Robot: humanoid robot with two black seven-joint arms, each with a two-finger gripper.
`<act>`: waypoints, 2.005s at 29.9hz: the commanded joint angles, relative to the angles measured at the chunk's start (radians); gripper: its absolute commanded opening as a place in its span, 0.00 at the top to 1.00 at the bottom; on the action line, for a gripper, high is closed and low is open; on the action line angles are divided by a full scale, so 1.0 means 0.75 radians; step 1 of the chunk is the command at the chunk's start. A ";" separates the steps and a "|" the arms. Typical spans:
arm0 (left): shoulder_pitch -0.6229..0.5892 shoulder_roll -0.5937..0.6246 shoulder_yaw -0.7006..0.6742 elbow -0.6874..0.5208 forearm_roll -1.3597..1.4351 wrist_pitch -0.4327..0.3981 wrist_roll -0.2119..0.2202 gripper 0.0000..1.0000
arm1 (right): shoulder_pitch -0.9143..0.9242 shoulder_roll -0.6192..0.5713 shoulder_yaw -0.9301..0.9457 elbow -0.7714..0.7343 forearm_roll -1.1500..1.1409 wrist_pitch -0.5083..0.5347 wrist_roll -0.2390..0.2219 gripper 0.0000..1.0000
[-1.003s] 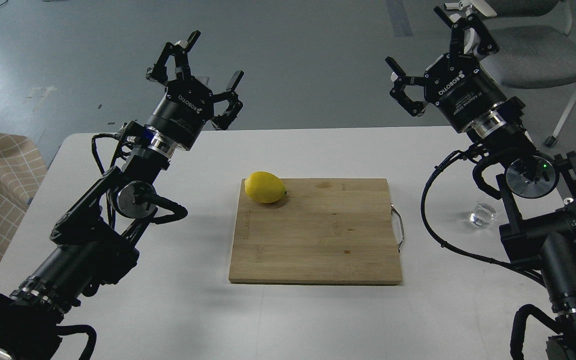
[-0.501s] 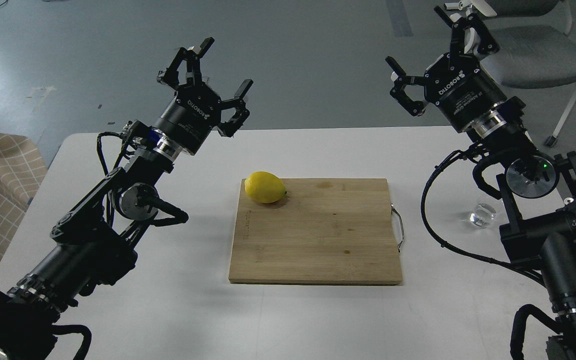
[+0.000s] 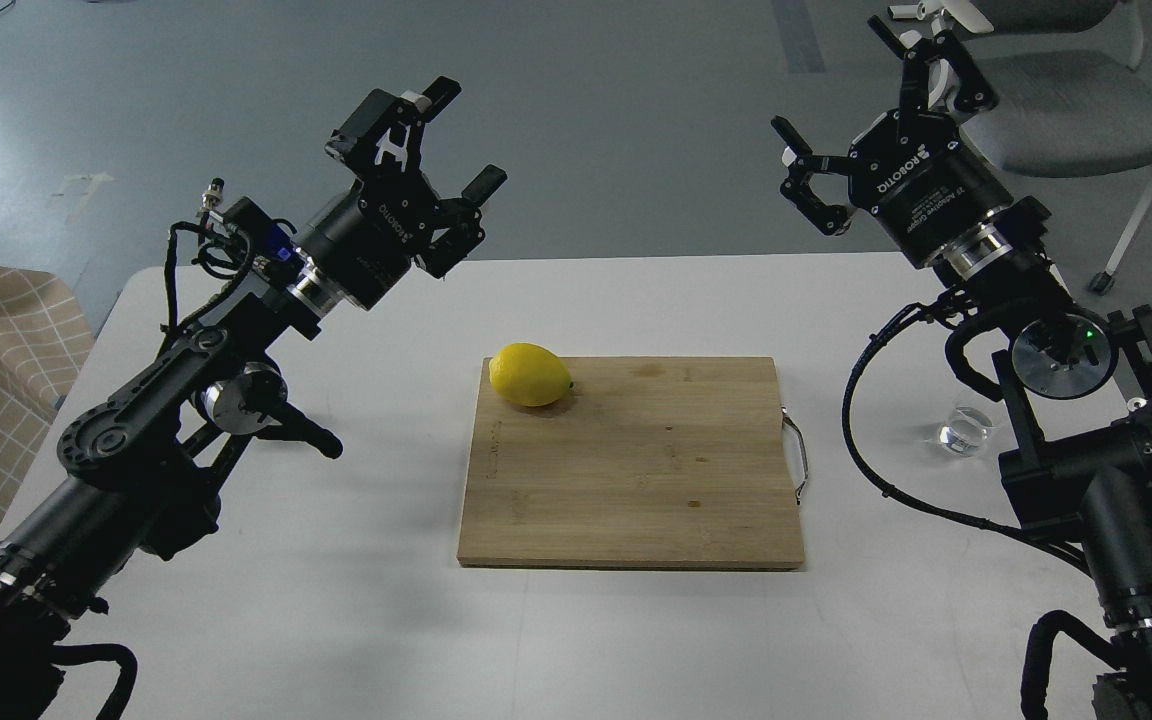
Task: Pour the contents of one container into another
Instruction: 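Swing the left gripper outward and down toward the steel jigger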
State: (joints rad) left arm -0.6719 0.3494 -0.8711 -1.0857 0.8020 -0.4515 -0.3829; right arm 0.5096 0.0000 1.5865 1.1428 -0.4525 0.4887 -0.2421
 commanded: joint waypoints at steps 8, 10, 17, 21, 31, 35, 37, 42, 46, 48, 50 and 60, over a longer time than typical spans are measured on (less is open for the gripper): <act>0.029 0.227 0.034 -0.366 0.795 0.381 -0.013 0.03 | 0.000 0.000 -0.001 0.002 0.000 0.000 0.000 0.00; 0.043 0.264 0.069 -0.393 0.900 0.469 -0.013 0.03 | -0.003 0.000 -0.001 0.002 0.000 0.000 0.000 0.00; 0.063 0.397 0.192 -0.407 1.249 0.747 -0.023 0.04 | -0.007 0.000 -0.001 0.002 0.000 0.000 0.000 0.00; 0.100 0.469 0.200 -0.436 1.387 0.798 -0.029 0.04 | -0.011 0.000 -0.001 0.004 0.000 0.000 0.000 0.00; 0.266 0.871 0.200 -0.450 1.587 0.992 -0.066 0.04 | -0.013 0.000 -0.001 0.004 -0.002 0.000 0.000 0.00; 0.358 0.978 0.200 -0.451 1.585 1.091 -0.083 0.04 | -0.007 0.000 -0.001 0.002 0.000 0.000 0.000 0.00; 0.443 1.021 0.198 -0.444 1.581 1.187 -0.097 0.04 | -0.007 0.000 -0.001 0.004 0.000 0.000 -0.002 0.00; 0.613 1.027 0.192 -0.430 1.555 1.254 -0.097 0.03 | -0.007 0.000 -0.001 0.004 0.000 0.000 0.000 0.00; 0.704 1.029 0.190 -0.412 1.463 1.254 -0.097 0.03 | -0.007 0.000 -0.001 0.004 0.000 0.000 0.000 0.00; 0.728 1.025 0.192 -0.387 1.444 1.254 -0.097 0.03 | -0.007 0.000 -0.001 0.004 0.000 0.000 -0.002 0.00; 0.744 1.013 0.196 -0.355 1.436 1.254 -0.097 0.03 | -0.007 0.000 -0.001 0.004 0.000 0.000 0.000 0.00; 0.794 0.870 0.206 -0.181 1.420 1.254 -0.093 0.03 | -0.009 0.000 -0.001 0.008 -0.002 0.000 0.000 0.00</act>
State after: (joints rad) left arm -0.0794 1.0278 -0.7200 -1.2529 1.8664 0.4891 -0.4531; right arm 0.5034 0.0000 1.5861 1.1480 -0.4525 0.4887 -0.2424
